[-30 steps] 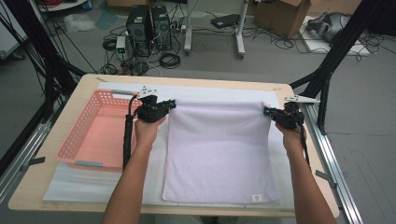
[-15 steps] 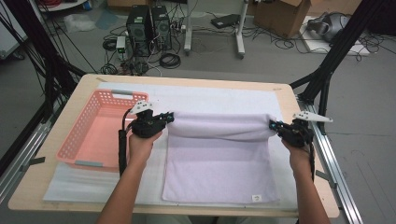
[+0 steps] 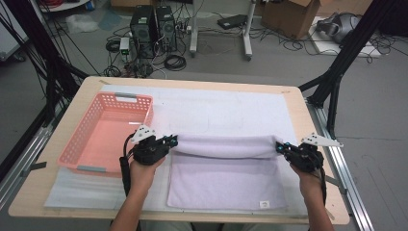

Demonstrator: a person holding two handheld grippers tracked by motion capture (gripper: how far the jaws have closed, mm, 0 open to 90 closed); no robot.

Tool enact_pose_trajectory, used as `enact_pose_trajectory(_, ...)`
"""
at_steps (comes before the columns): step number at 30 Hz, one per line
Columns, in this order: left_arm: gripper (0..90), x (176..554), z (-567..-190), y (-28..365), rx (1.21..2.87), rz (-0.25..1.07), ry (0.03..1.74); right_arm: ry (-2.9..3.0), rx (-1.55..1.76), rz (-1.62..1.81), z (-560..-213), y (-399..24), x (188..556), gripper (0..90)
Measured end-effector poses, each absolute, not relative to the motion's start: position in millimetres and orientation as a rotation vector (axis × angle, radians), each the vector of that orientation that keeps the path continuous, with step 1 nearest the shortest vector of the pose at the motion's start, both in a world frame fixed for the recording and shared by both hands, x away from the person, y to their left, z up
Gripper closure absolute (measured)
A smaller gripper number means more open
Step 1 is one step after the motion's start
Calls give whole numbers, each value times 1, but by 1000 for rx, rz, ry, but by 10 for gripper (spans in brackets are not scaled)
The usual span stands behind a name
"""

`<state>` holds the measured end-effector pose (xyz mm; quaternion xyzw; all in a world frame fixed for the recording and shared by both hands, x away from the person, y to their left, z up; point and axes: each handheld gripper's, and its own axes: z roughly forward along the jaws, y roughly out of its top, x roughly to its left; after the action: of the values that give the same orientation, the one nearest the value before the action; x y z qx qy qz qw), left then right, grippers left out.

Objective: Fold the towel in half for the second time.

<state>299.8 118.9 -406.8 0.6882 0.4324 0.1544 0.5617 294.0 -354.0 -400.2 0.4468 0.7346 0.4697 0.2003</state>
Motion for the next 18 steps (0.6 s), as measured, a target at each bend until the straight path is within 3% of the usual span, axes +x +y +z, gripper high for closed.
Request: enact_pose_trajectory(18,843,256,-429,128,1676,329,948,2152,1188,1265,-425,-357,253,852)
